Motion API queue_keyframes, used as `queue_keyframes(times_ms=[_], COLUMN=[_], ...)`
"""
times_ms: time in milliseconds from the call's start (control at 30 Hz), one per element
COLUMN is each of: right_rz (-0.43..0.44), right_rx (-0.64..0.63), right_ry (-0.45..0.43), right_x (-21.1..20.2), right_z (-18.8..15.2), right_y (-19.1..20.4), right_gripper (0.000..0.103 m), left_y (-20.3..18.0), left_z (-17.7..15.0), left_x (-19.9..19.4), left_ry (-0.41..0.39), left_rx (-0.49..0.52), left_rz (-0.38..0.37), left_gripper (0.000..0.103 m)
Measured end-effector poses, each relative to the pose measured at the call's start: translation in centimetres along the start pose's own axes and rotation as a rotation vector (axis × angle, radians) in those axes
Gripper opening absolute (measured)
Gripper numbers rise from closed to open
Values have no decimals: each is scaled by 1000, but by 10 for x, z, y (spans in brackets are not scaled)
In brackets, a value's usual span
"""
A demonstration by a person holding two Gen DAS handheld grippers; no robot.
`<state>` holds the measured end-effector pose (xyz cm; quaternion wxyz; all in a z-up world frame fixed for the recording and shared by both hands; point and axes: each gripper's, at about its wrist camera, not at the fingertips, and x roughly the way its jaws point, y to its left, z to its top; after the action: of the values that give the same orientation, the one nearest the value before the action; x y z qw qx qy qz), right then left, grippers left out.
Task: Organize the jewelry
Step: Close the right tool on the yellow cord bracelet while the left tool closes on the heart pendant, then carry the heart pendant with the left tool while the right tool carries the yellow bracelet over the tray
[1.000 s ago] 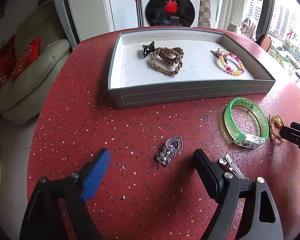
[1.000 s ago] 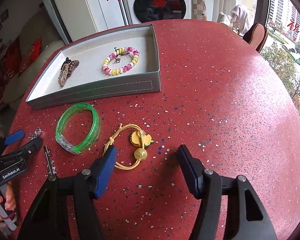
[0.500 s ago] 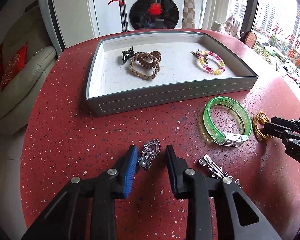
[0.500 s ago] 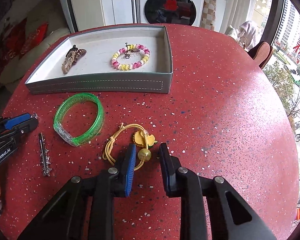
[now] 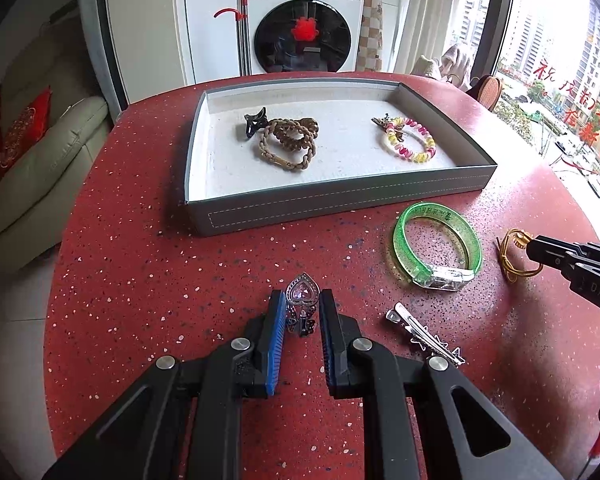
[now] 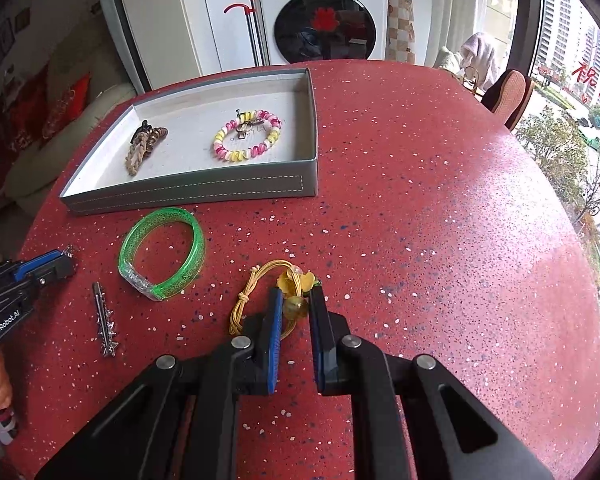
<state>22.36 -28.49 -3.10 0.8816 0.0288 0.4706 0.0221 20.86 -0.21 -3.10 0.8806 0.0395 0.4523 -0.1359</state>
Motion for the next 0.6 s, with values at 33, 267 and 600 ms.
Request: queue_keyframes(times_ms=[33, 267, 600], right_rz=[2, 18, 40], right_rx=[4, 12, 20], right_ry=[-6, -38, -74], right_x=[-2, -17, -30], right_z=[0, 2, 6], right_y=[-1, -2, 1], right_gripper=[14, 14, 14], left_y=[0, 0, -4], left_z=[0, 2, 5], left_x=[-2, -13, -24], left_ry=[-5, -25, -43], left_rx=[-1, 0, 9], left_rz=[-3, -10, -14], left_gripper=[36, 36, 36])
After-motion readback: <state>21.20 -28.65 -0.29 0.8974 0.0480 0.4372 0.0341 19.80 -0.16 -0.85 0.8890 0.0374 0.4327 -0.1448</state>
